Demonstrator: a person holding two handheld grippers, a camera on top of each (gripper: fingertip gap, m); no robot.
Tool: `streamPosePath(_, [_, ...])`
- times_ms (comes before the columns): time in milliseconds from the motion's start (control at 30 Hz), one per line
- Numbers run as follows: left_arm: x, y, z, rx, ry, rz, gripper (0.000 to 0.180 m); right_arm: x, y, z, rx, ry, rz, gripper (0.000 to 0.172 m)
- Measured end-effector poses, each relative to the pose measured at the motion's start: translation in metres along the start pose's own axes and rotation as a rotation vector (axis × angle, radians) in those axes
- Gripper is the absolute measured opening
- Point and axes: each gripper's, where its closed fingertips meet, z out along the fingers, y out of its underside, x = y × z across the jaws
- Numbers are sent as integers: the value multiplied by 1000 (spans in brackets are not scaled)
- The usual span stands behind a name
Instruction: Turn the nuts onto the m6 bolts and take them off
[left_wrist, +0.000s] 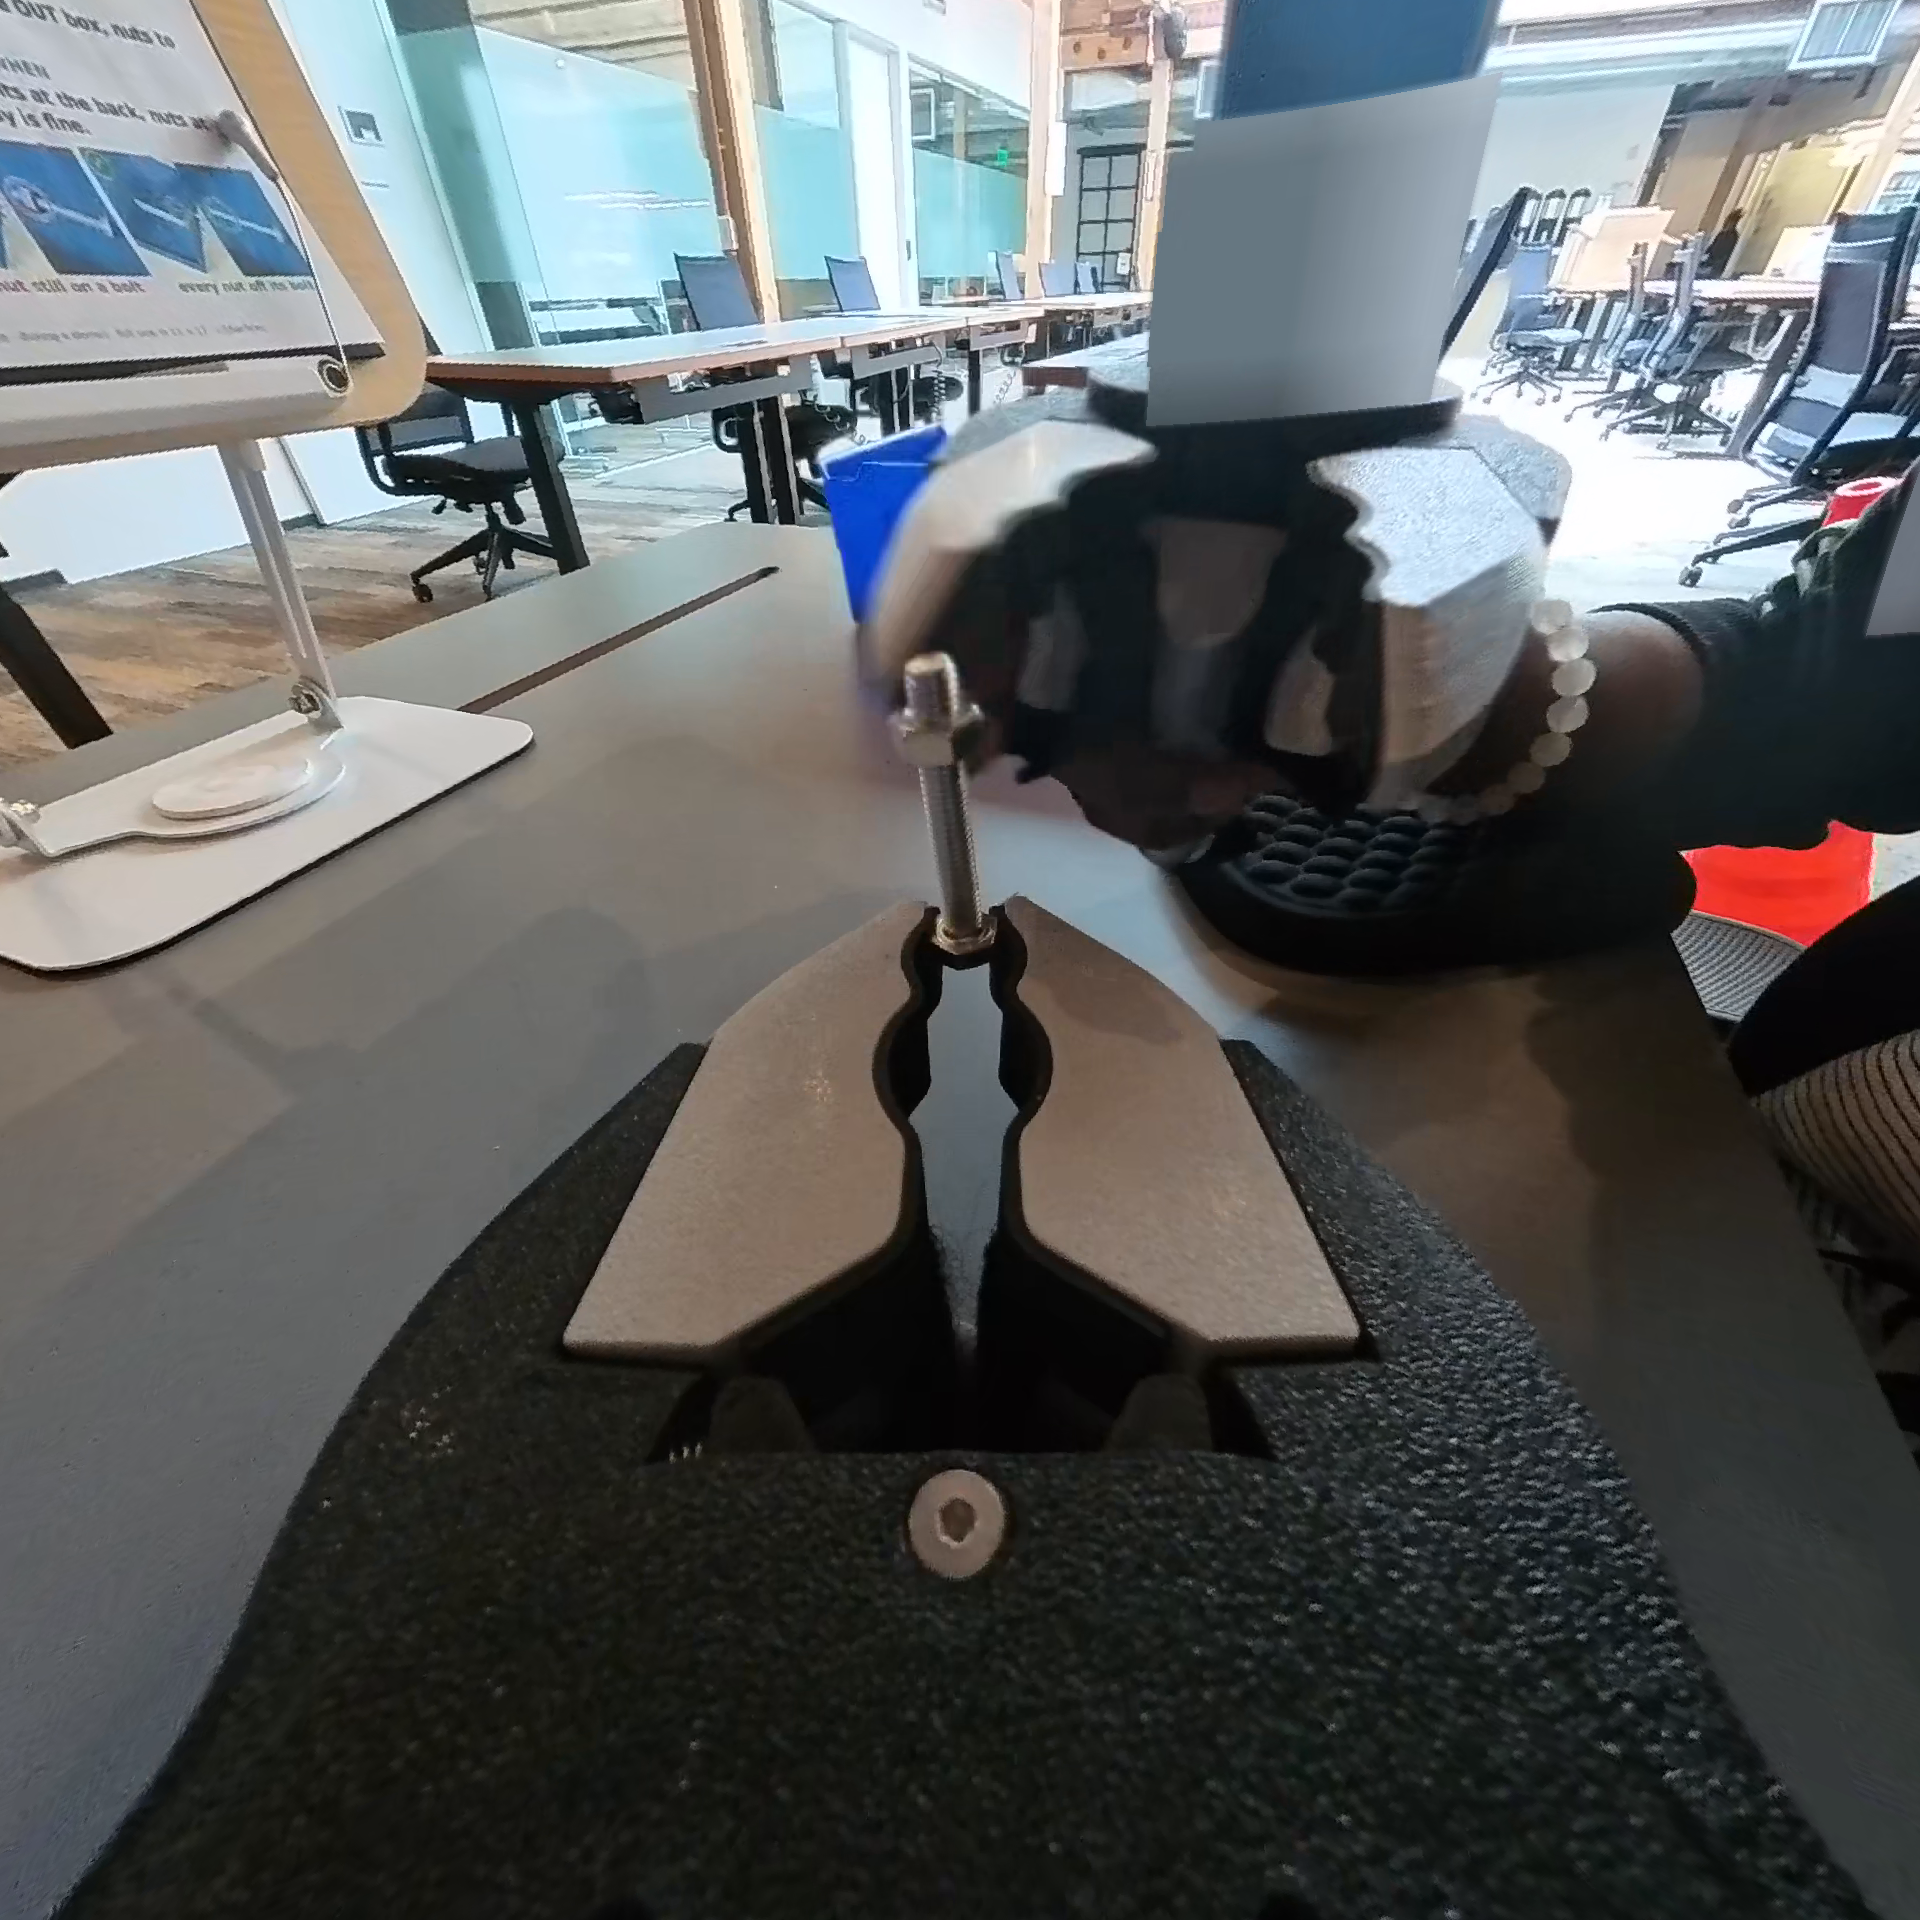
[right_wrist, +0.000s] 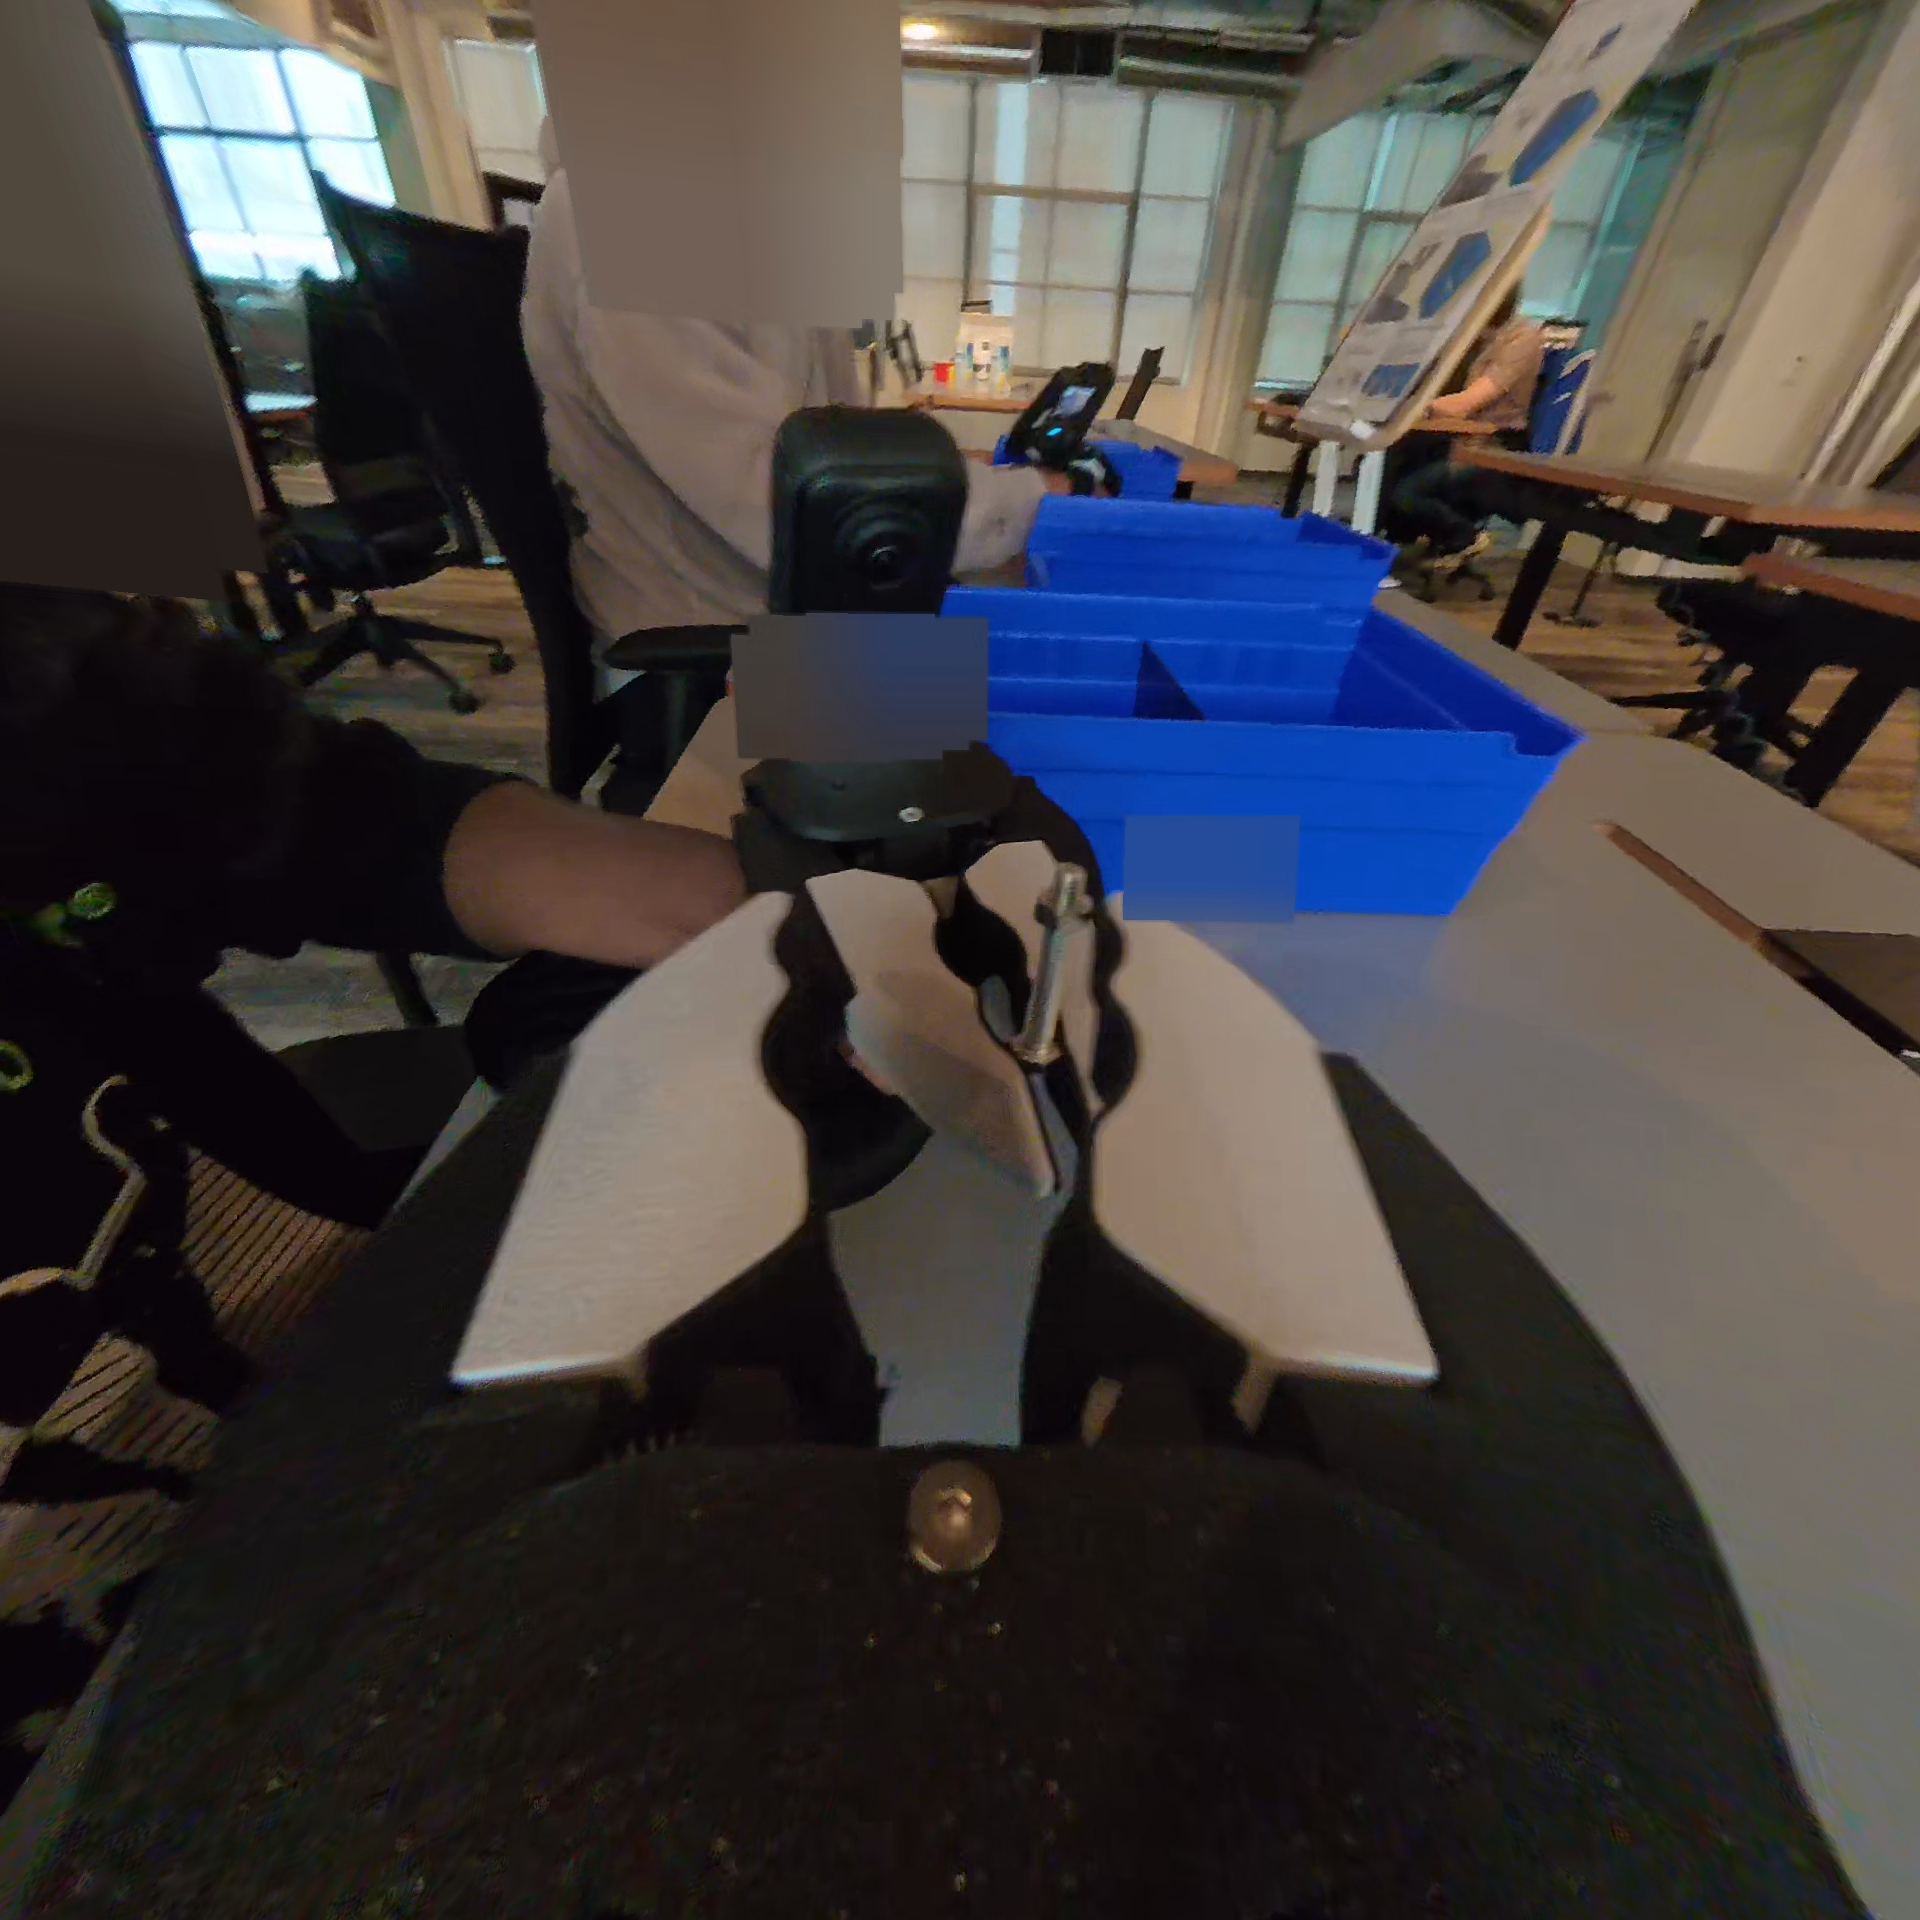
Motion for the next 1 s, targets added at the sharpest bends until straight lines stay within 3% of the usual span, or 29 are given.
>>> streamPosePath(67, [-1,0,0,3,-3,-7,8,-6,-2,-3,-4,-27,-35,17])
streamPosePath(133, [-1,0,0,4,-2,-8,8,-5,-8,-6,26,-8,-45,11])
streamPosePath(167, [0,0,0,3,0,-5,8,-2,-9,-6,32,6,-38,13])
streamPosePath(267, [0,1,0,-4,1,2,8,6,-2,-2,10,40,-4,54])
streamPosePath(300, [0,1,1,-4,1,1,8,6,2,0,-17,34,9,61])
streamPosePath(333, [0,1,0,-4,0,-1,8,3,6,2,-43,15,15,57])
streamPosePath(433, [-1,0,0,4,-3,-9,8,-3,2,-1,-25,-4,-31,18])
streamPosePath(467, [-1,0,0,4,-3,-12,8,-2,-3,-3,1,3,-38,13])
streamPosePath(533, [-1,0,0,1,-2,-8,8,2,-5,-5,13,23,-14,21])
streamPosePath(633, [0,1,1,-3,0,-3,8,8,2,0,-12,45,20,65])
streamPosePath(667, [0,1,0,-3,0,-4,8,6,5,2,-32,30,26,67])
streamPosePath(767, [-1,0,0,0,-1,-8,8,2,8,1,-58,20,-10,36])
streamPosePath(800, [-1,0,0,1,-4,-9,8,1,6,-1,-49,18,-35,19])
streamPosePath(833, [-1,0,0,1,-4,-10,8,2,1,-3,-17,24,-35,14])
streamPosePath(900, [0,0,1,-2,-1,-5,8,6,-3,-5,9,41,-6,23])
streamPosePath(967, [1,1,1,-10,3,2,8,11,0,-2,-3,63,15,55])
streamPosePath(1000, [1,2,2,-13,3,1,8,10,3,0,-15,51,21,63])
